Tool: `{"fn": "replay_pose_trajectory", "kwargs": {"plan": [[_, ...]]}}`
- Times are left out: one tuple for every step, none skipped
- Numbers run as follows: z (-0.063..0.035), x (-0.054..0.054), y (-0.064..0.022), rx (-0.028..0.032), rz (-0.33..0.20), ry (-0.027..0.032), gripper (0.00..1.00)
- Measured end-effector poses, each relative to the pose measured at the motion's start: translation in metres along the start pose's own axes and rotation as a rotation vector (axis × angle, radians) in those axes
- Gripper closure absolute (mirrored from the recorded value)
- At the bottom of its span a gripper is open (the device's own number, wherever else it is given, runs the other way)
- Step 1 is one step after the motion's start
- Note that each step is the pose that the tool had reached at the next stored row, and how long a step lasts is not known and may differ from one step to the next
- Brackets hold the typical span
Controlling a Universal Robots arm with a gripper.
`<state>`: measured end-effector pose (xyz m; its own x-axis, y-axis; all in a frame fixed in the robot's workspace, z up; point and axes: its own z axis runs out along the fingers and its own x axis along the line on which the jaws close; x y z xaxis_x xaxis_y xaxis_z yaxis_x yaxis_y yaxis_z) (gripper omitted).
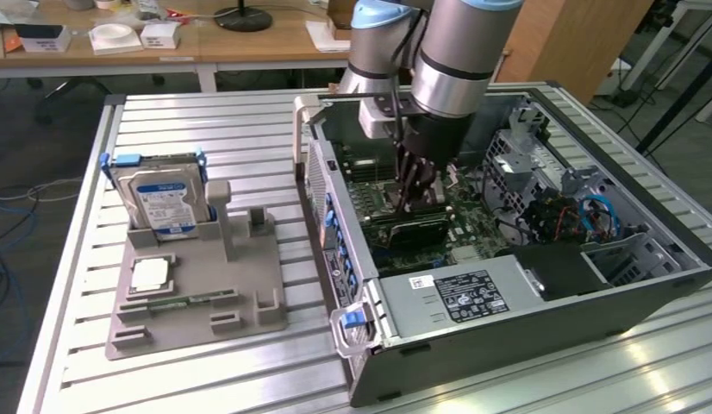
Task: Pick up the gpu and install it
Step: 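Press down on the gpu until it lock into place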
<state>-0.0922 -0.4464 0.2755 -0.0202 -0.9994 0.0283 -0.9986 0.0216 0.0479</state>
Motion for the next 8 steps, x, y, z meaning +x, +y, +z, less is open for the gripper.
{"fn": "replay_pose_trajectory", "kwargs": {"plan": [[0.0004, 0.000, -0.0025, 0.0002, 0.000, 0.0000, 0.89], [0.0009, 0.000, -0.0046, 0.0007, 0.000, -0.0002, 0.89], [0.0016, 0.000, -0.0060, 0.0019, 0.000, -0.0001, 0.89], [0.0028, 0.000, -0.0072, 0.0044, 0.000, -0.0002, 0.89], [0.0039, 0.000, -0.0085, 0.0064, 0.000, -0.0001, 0.89], [0.0051, 0.000, -0.0101, 0.0082, 0.000, -0.0001, 0.89], [0.0063, 0.000, -0.0117, 0.0097, 0.000, -0.0002, 0.89], [0.0075, 0.000, -0.0134, 0.0110, 0.000, -0.0003, 0.89]]}}
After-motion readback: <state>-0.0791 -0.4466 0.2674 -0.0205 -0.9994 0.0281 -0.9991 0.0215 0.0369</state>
